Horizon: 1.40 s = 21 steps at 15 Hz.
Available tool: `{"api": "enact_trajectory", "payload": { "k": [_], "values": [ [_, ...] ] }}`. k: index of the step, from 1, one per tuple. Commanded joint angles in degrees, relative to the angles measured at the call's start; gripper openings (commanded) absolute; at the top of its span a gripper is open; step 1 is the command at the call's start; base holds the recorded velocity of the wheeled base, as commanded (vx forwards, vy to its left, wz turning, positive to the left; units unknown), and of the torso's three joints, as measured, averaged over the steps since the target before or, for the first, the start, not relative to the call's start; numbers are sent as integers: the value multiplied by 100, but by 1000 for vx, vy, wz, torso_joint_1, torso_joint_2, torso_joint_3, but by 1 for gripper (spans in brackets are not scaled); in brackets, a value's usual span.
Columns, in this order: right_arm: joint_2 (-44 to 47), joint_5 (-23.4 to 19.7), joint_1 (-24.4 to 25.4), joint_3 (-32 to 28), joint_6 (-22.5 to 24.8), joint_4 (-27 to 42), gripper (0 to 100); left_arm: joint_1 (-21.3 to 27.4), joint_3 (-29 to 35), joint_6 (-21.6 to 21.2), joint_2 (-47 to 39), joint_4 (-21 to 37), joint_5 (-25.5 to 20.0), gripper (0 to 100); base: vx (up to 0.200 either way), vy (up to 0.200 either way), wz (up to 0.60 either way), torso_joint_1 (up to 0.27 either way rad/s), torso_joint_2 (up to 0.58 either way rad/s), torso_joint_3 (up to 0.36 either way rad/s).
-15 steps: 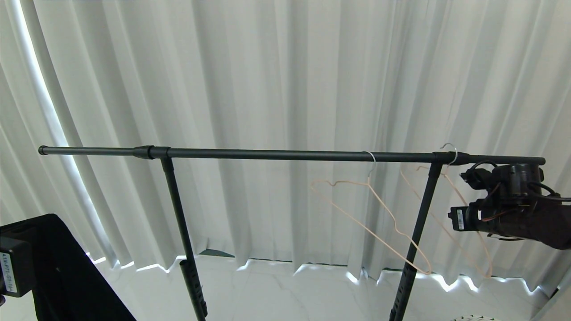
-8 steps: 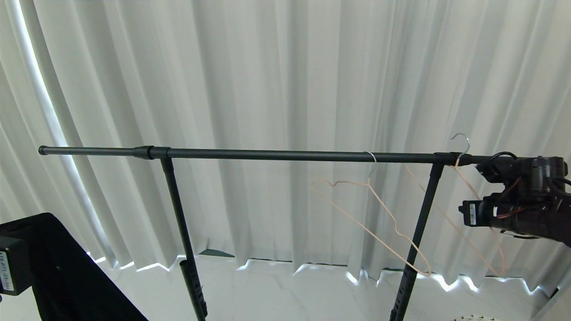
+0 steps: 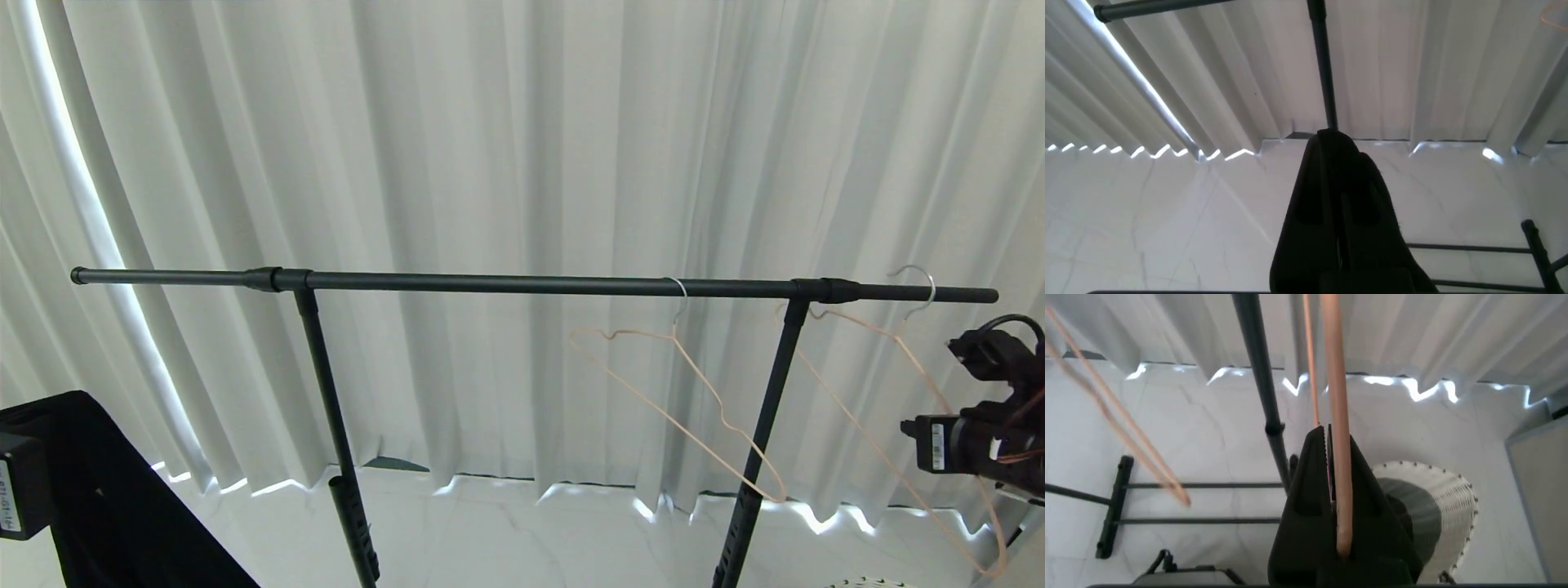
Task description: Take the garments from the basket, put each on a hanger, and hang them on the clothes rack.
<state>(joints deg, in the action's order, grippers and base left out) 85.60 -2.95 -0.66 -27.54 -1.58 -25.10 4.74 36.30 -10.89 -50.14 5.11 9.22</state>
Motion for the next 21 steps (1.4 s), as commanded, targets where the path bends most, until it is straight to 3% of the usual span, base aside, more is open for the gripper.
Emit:
{"api": "enact_trajectory", "payload": {
  "k": [1,3,8,11,13,16,21],
  "values": [
    [-984,49,-22,662,27,49,0,0,-9,-1,48,-1,1,0,-200,0,0,17,-2,-2],
    [-1564,58,-22,935,150,357,0,0,-18,-1,101,-1,-8,0,-200,0,0,12,5,2],
    [-2970,5,4,899,607,1745,0,27,0,-54,206,-1,-16,0,-200,0,0,-5,2,6],
    [-3480,-39,66,750,668,2413,0,36,17,-256,215,-1,-25,0,-200,0,0,2,2,4],
    [-3682,-259,127,319,677,2923,0,106,43,-256,224,-1,-25,0,-200,0,0,5,0,0],
    [-3674,-347,189,38,721,3037,0,150,35,-274,224,-1,-25,0,-200,0,0,1,1,1],
    [-3586,-487,681,-226,747,3037,0,730,-36,-335,198,-1,-16,0,0,0,0,0,0,0]
  ]
}}
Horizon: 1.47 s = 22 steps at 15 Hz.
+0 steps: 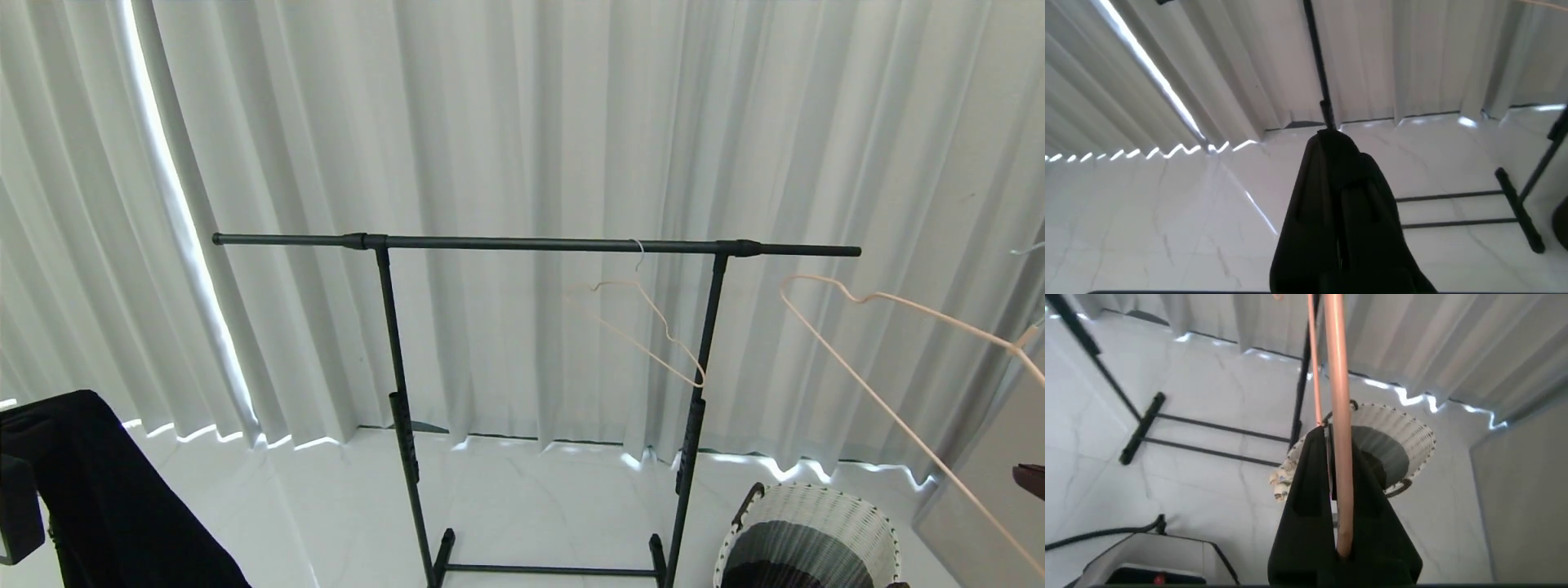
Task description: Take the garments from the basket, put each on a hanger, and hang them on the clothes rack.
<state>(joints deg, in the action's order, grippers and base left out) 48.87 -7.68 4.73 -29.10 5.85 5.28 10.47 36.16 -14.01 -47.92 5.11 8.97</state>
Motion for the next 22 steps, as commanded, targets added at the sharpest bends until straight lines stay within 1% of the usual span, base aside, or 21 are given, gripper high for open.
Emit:
{"api": "enact_trajectory", "payload": {
  "k": [1,2,4,5,6,7,8,9,10,11,12,13,15,18,20,22],
  "values": [
    [149,-137,256,-157,4,-1,0,298,-3,-41,-86,-1,17,0,0,0,0,0,0,0],
    [237,-278,406,-254,4,-1,0,508,84,-32,-235,-1,70,0,0,0,0,0,0,0],
    [386,-489,801,-360,-5,-1,0,842,427,47,-710,-10,474,0,0,0,0,0,0,0],
    [492,-612,1197,-386,-23,-1,0,1089,796,284,-1184,-54,764,0,0,0,0,0,0,0],
    [562,-647,1469,-386,-31,-9,0,1273,1060,495,-1492,-63,948,0,0,0,0,0,0,0],
    [667,-665,1953,-377,-58,-9,0,1546,1491,917,-2081,-63,1441,0,0,0,0,0,0,0],
    [747,-665,2296,-368,-93,-9,0,1730,1763,1286,-2556,-63,1845,0,0,0,0,0,0,0],
    [791,-665,2647,-368,-163,-9,0,1897,2000,1664,-2960,-63,2153,0,0,0,0,0,0,0],
    [817,-665,2981,-377,-304,-9,0,2047,2194,2007,-3329,-63,2346,0,0,0,0,0,0,0],
    [834,-665,3166,-377,-409,-9,0,2108,2264,2130,-3514,-63,2407,0,0,0,0,0,0,0],
    [834,-665,3535,-377,-664,-9,0,2258,2370,2359,-3786,-63,2434,0,0,0,0,0,0,0],
    [834,-665,3825,-377,-822,-9,0,2389,2449,2491,-3944,-63,2434,0,0,0,0,0,0,0],
    [896,-665,4185,-351,-954,-9,0,2600,2598,2640,-4173,-63,2434,0,0,0,0,0,0,0],
    [1072,-700,4466,-360,-1042,-62,0,2908,2765,2886,-4445,-63,2443,0,0,0,0,0,0,0],
    [1151,-735,4493,-368,-1042,-71,0,3066,2871,3053,-4559,-63,2460,0,0,0,0,0,0,0],
    [1177,-823,4493,-395,-1042,-80,0,3101,2906,3088,-4682,-63,2654,0,0,0,0,0,0,0]
  ]
}}
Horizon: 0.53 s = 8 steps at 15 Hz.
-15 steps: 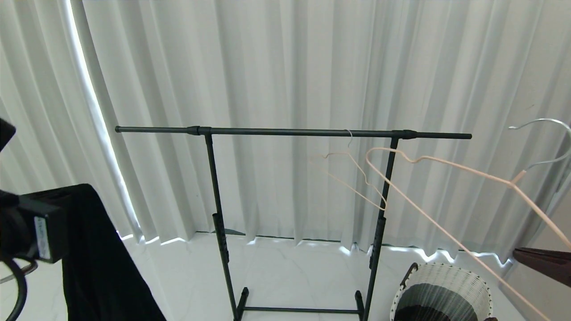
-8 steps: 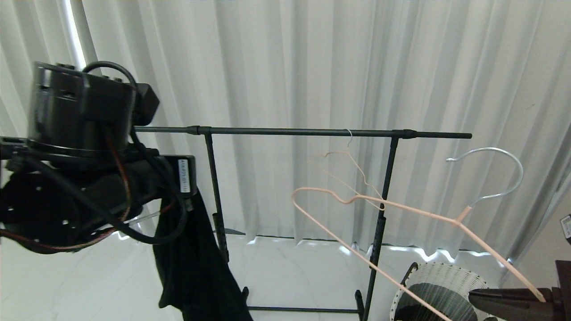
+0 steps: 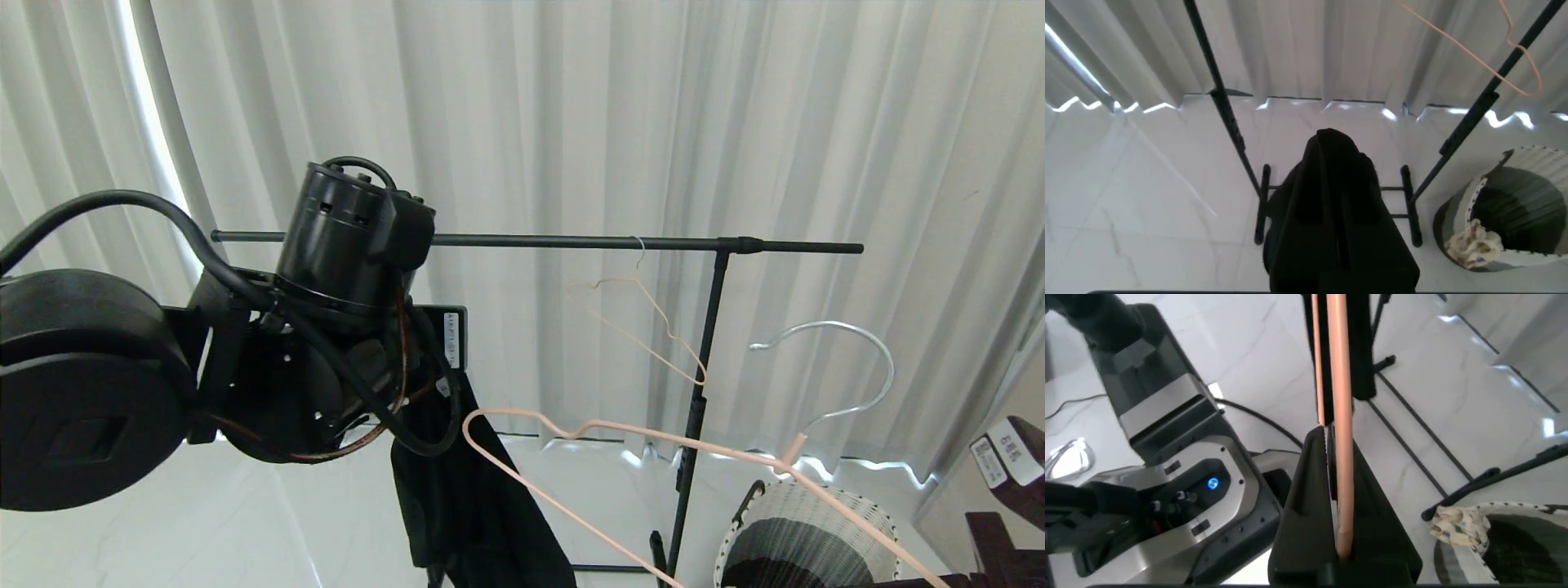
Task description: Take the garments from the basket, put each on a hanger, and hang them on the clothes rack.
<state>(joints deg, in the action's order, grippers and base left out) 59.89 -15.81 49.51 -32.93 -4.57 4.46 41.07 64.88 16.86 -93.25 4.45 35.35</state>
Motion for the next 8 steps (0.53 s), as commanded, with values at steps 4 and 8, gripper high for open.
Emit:
{"api": "enact_trajectory", "payload": {
  "k": [4,8],
  "values": [
    [339,17,6,-3,-70,-367,0,349,78,142,-159,3,68,0,0,0,0,0,0,0],
    [567,25,6,-3,-176,-648,0,542,157,151,-150,3,86,0,0,0,0,0,0,0]
  ]
}}
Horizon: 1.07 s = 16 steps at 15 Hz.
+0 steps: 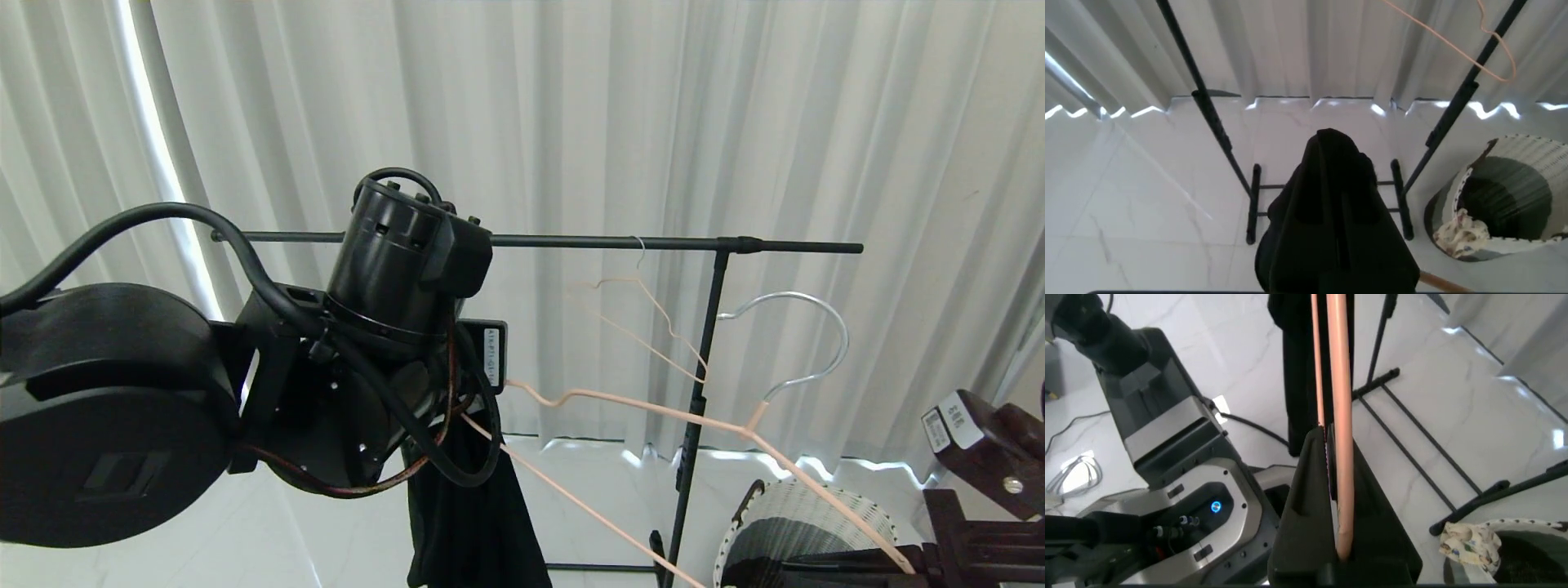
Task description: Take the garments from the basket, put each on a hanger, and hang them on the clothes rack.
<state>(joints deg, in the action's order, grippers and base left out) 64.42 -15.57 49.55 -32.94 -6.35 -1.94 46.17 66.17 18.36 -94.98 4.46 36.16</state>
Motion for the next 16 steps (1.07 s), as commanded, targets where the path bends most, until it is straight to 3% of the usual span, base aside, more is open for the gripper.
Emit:
{"api": "enact_trajectory", "payload": {
  "k": [1,9,16],
  "values": [
    [133,1,2,-2,-6,-17,0,42,63,1,23,2,14,0,0,0,0,0,0,0],
    [308,71,-7,-20,-305,-413,0,217,274,361,-30,2,410,0,0,0,0,0,0,0],
    [528,80,256,-160,-261,-404,0,1211,282,361,-91,2,348,0,0,0,0,0,0,0]
  ]
}}
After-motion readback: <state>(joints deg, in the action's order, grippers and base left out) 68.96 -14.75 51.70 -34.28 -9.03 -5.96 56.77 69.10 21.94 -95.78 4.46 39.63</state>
